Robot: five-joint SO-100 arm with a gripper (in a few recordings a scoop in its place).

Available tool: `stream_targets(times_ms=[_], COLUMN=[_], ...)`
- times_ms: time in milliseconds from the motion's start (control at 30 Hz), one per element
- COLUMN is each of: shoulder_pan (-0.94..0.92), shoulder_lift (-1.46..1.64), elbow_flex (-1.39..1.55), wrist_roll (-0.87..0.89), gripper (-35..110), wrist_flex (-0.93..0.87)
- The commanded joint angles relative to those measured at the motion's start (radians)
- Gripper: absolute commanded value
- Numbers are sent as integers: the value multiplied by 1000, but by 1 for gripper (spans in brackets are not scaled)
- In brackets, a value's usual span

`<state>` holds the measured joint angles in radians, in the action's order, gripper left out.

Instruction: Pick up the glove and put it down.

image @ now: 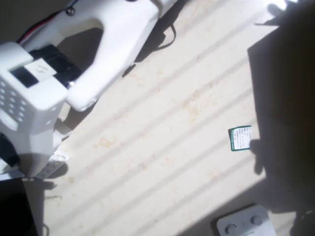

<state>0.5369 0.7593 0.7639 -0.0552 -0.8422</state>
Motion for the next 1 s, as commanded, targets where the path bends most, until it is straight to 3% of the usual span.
stream_targets(times_ms=[0,633,967], shoulder_pan=[-32,-428,-629], shoulder_lift=[153,400,446], elbow_flex=[-32,-26,-23], wrist_roll=[0,-6,-152], gripper=[0,0,0], wrist_flex=[-12,-339,-425])
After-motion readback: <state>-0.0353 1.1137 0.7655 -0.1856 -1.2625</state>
